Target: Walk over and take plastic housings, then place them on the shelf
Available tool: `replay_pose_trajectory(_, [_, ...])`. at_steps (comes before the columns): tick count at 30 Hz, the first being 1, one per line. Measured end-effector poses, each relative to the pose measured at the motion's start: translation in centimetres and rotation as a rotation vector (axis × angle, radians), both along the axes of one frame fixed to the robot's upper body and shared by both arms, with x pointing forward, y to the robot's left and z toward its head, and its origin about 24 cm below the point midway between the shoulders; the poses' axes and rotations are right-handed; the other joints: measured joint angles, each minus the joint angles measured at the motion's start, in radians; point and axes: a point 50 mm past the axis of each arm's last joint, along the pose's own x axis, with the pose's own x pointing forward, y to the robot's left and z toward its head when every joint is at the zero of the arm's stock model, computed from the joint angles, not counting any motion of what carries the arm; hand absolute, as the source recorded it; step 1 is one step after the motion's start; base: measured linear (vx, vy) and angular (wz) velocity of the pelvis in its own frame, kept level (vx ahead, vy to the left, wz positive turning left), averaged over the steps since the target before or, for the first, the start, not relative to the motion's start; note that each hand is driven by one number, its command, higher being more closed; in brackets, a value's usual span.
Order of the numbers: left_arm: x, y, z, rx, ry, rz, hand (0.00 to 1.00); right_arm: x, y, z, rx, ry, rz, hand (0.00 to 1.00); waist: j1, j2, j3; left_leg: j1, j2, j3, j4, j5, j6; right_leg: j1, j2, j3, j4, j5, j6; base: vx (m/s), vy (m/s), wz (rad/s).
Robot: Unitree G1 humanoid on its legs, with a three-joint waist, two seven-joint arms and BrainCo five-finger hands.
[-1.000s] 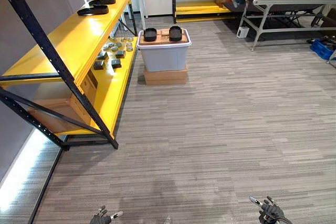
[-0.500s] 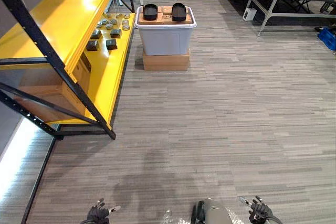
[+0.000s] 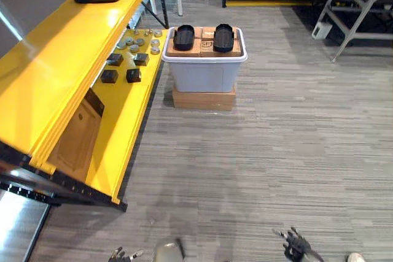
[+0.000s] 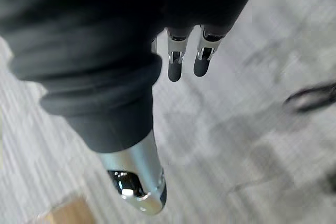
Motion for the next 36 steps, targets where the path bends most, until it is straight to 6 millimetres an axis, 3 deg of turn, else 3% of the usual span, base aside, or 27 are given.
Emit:
replay_pose_trajectory(2, [-1.2, -0.4, -0.3, -0.008, 0.033, 0.006, 0.0, -1.0, -0.6, -0.3, -0.018, 0.032, -0.013, 0.0, 0.025, 0.018, -0.016, -0.027, -0.006, -0.024, -0.103, 0.102, -0.01, 0.095, -0.004, 0.007, -0.04, -0.028, 0.017, 0.8, 0.268, -0.24])
replay_pose_trajectory(3, [-1.6, -0.8, -0.5, -0.018, 0.043, 0.004, 0.0, -2.1, -0.5, -0.8, -0.013, 0.064, -0.017, 0.0, 0.022, 0.008, -0.031, -0.014, -0.057, -0.083, -0.059, 0.184, 0.073, 0.107, -0.029, -0.006, 0.052, -0.036, 0.025, 1.02, 0.365, 0.02])
replay_pose_trajectory(4, [-1.6, -1.1, -0.5, -0.027, 0.041, 0.006, 0.0, -2.5, -0.4, -0.9, -0.01, 0.075, -0.017, 0.0, 0.023, 0.004, -0.042, 0.001, -0.08, -0.104, -0.055, 0.2, 0.102, 0.074, -0.048, -0.009, 0.162, -0.04, 0.033, 0.92, 0.348, 0.33])
replay_pose_trajectory(5, [-1.5, -1.4, -0.6, -0.036, 0.038, 0.006, 0.0, -3.2, 0.1, -1.4, 0.005, 0.102, -0.02, 0.0, 0.011, -0.017, -0.051, 0.037, -0.11, -0.103, -0.032, 0.134, 0.16, -0.029, -0.089, 0.006, 0.445, 0.002, 0.094, 0.93, 0.334, 0.4])
replay_pose_trajectory(6, [-1.4, -1.5, -0.6, -0.041, 0.034, 0.007, 0.0, -3.6, 0.6, -1.7, 0.015, 0.117, -0.016, 0.0, -0.012, -0.031, -0.048, 0.088, -0.134, -0.114, -0.006, 0.071, 0.2, -0.138, -0.118, 0.034, 0.728, 0.166, 0.207, 0.91, 0.306, 0.41])
replay_pose_trajectory(7, [-1.3, -1.4, -0.6, -0.04, 0.031, 0.01, 0.0, -3.7, 0.8, -1.8, 0.023, 0.121, -0.015, 0.0, -0.02, -0.039, -0.041, 0.129, -0.146, -0.119, -0.004, 0.042, 0.207, -0.188, -0.136, 0.039, 0.863, 0.206, 0.224, 0.85, 0.219, 0.43])
replay_pose_trajectory(8, [-1.1, -1.5, -0.6, -0.041, 0.028, 0.003, 0.0, -3.7, 1.2, -1.9, 0.031, 0.121, -0.012, 0.0, -0.034, -0.044, -0.026, 0.244, -0.169, -0.133, -0.033, -0.002, 0.218, -0.257, -0.189, -0.015, 1.064, 0.191, 0.197, 0.64, 0.121, 0.27])
replay_pose_trajectory(9, [-0.9, -1.6, -0.6, -0.041, 0.027, -0.006, 0.0, -4.1, 1.2, -2.1, 0.032, 0.132, -0.011, 0.0, -0.036, -0.038, -0.02, 0.321, -0.176, -0.139, -0.072, -0.015, 0.232, -0.282, -0.221, -0.061, 1.119, 0.163, 0.152, 0.78, 0.109, 0.33])
replay_pose_trajectory(10, [-0.6, -1.8, -0.5, -0.038, 0.019, -0.02, 0.0, -4.4, 1.3, -2.2, 0.03, 0.14, 0.004, 0.0, -0.044, -0.018, -0.021, 0.45, -0.173, -0.16, -0.161, -0.026, 0.242, -0.335, -0.242, -0.139, 1.128, 0.101, 0.087, 0.74, 0.054, 0.27])
replay_pose_trajectory(12, [1.1, -1.3, 0.0, -0.015, -0.026, -0.034, 0.0, -3.8, 1.8, -2.0, 0.028, 0.125, 0.041, 0.0, -0.061, -0.008, -0.018, 0.602, -0.15, -0.186, -0.276, -0.052, 0.254, -0.482, -0.22, -0.217, 0.978, 0.037, 0.078, 0.83, -0.034, 0.34])
replay_pose_trajectory(14, [3.0, -0.9, 0.5, 0.01, -0.063, -0.074, 0.0, -4.1, 2.0, -2.2, 0.033, 0.133, 0.048, 0.0, -0.084, -0.005, -0.014, 0.692, -0.111, -0.217, -0.337, -0.086, 0.221, -0.549, -0.14, -0.257, 0.513, 0.064, 0.088, 0.66, -0.136, 0.52])
replay_pose_trajectory(15, [3.6, -0.9, 0.6, 0.014, -0.078, -0.077, 0.0, -4.3, 2.0, -2.2, 0.033, 0.139, 0.046, 0.0, -0.091, -0.011, -0.013, 0.715, -0.107, -0.231, -0.354, -0.097, 0.212, -0.564, -0.125, -0.254, 0.376, 0.102, 0.095, 0.71, -0.275, 0.76])
replay_pose_trajectory(16, [4.6, -0.6, 1.0, 0.029, -0.106, -0.08, 0.0, -5.1, 1.9, -2.4, 0.033, 0.158, 0.038, 0.0, -0.106, -0.03, -0.014, 0.751, -0.111, -0.259, -0.369, -0.125, 0.193, -0.601, -0.119, -0.215, 0.171, 0.174, 0.135, 0.75, -0.367, 0.96])
replay_pose_trajectory(17, [5.0, -0.7, 1.2, 0.036, -0.116, -0.081, 0.0, -6.2, 1.8, -2.7, 0.032, 0.186, 0.028, 0.0, -0.124, -0.047, -0.023, 0.785, -0.118, -0.298, -0.367, -0.172, 0.192, -0.646, -0.133, -0.148, 0.14, 0.18, 0.15, 0.92, -0.441, 1.03])
replay_pose_trajectory(18, [5.1, -1.0, 1.1, 0.034, -0.122, -0.078, 0.0, -6.8, 1.6, -2.8, 0.03, 0.201, 0.016, 0.0, -0.132, -0.04, -0.019, 0.806, -0.111, -0.315, -0.35, -0.193, 0.178, -0.662, -0.125, -0.111, 0.207, 0.261, 0.138, 0.65, -0.318, 0.88])
replay_pose_trajectory(20, [4.7, -1.8, 0.8, 0.015, -0.111, -0.068, 0.0, -8.3, 1.6, -3.2, 0.046, 0.229, -0.027, 0.0, -0.137, 0.0, -0.035, 0.733, -0.044, -0.341, -0.099, -0.189, 0.141, -0.655, -0.072, -0.083, 0.326, 0.315, 0.081, 0.73, -0.372, 0.62])
replay_pose_trajectory(21, [4.5, -2.1, 0.7, 0.006, -0.114, -0.055, 0.0, -8.6, 1.5, -3.2, 0.047, 0.228, -0.045, 0.0, -0.136, 0.04, -0.031, 0.636, 0.022, -0.351, 0.165, -0.115, 0.016, -0.592, -0.03, -0.131, 0.327, 0.282, 0.017, 0.77, -0.403, 0.52])
replay_pose_trajectory(23, [3.7, -2.6, 0.3, -0.017, -0.096, -0.028, 0.0, -8.1, 1.2, -2.9, 0.03, 0.213, -0.035, 0.0, -0.124, 0.073, -0.014, 0.463, 0.119, -0.342, 0.543, 0.087, -0.072, -0.479, 0.044, -0.161, 0.289, 0.222, -0.009, 0.81, -0.352, 0.13])
replay_pose_trajectory(24, [3.1, -2.7, 0.1, -0.019, -0.081, -0.028, 0.0, -7.3, 1.3, -2.8, 0.02, 0.195, -0.014, 0.0, -0.11, 0.074, -0.002, 0.38, 0.171, -0.277, 0.717, 0.055, -0.034, -0.394, 0.078, -0.156, 0.244, 0.215, -0.021, 0.75, -0.271, -0.19])
replay_pose_trajectory(25, [2.8, -2.7, 0.1, -0.024, -0.073, -0.027, 0.0, -6.9, 1.4, -2.7, 0.017, 0.186, -0.007, 0.0, -0.103, 0.063, 0.002, 0.353, 0.18, -0.246, 0.747, 0.03, -0.022, -0.358, 0.08, -0.152, 0.226, 0.217, -0.033, 0.55, -0.14, -0.34])
replay_pose_trajectory(26, [2.4, -3.1, -0.1, -0.041, -0.065, -0.03, 0.0, -6.1, 1.4, -2.3, 0.006, 0.158, -0.001, 0.0, -0.085, 0.041, 0.003, 0.312, 0.179, -0.177, 0.69, -0.022, -0.021, -0.3, 0.075, -0.133, 0.181, 0.213, -0.037, 0.54, -0.068, -0.38])
replay_pose_trajectory(28, [2.1, -3.8, -0.3, -0.061, -0.069, -0.019, 0.0, -4.0, 1.1, -1.3, -0.032, 0.077, 0.017, 0.0, -0.077, 0.029, 0.008, 0.295, 0.163, -0.096, 0.404, -0.062, -0.056, -0.228, 0.064, -0.103, 0.112, 0.22, -0.026, 0.53, -0.005, -0.41])
replay_pose_trajectory(29, [2.3, -4.2, -0.2, -0.063, -0.082, -0.038, 0.0, -2.2, 0.6, 0.1, -0.073, -0.007, 0.02, 0.0, -0.082, 0.04, 0.001, 0.304, 0.128, -0.082, 0.095, -0.062, -0.063, -0.224, 0.057, -0.09, 0.091, 0.219, -0.018, 0.46, 0.097, -0.5])
replay_pose_trajectory(30, [2.6, -4.6, -0.1, -0.068, -0.097, -0.044, 0.0, -0.7, 0.1, 1.6, -0.121, -0.092, 0.028, 0.0, -0.08, 0.066, -0.014, 0.31, 0.098, -0.105, -0.169, 0.043, -0.058, -0.234, 0.064, -0.067, 0.085, 0.207, 0.002, 0.43, 0.139, -0.59])
replay_pose_trajectory(31, [2.6, -4.8, -0.1, -0.071, -0.098, -0.047, 0.0, -0.1, 0.0, 2.3, -0.148, -0.127, 0.038, 0.0, -0.077, 0.079, -0.017, 0.313, 0.095, -0.115, -0.2, 0.142, -0.042, -0.234, 0.071, -0.049, 0.084, 0.201, 0.011, 0.41, 0.205, -0.52])
replay_pose_trajectory(33, [3.4, -4.6, 0.3, -0.055, -0.122, -0.082, 0.0, 0.6, 0.4, 4.6, -0.23, -0.233, 0.047, 0.0, -0.095, 0.052, -0.025, 0.357, 0.048, -0.103, -0.253, 0.133, -0.033, -0.216, 0.025, -0.047, 0.078, 0.178, 0.045, 0.42, 0.212, 0.03])
replay_pose_trajectory(36, [4.3, -4.8, 0.7, -0.043, -0.159, -0.124, 0.0, 1.3, -0.1, 7.4, -0.377, -0.317, 0.081, 0.0, -0.104, 0.045, -0.028, 0.361, 0.02, -0.096, -0.264, 0.118, -0.012, -0.216, -0.004, -0.046, 0.079, 0.171, 0.056, 0.24, 0.123, 0.1])
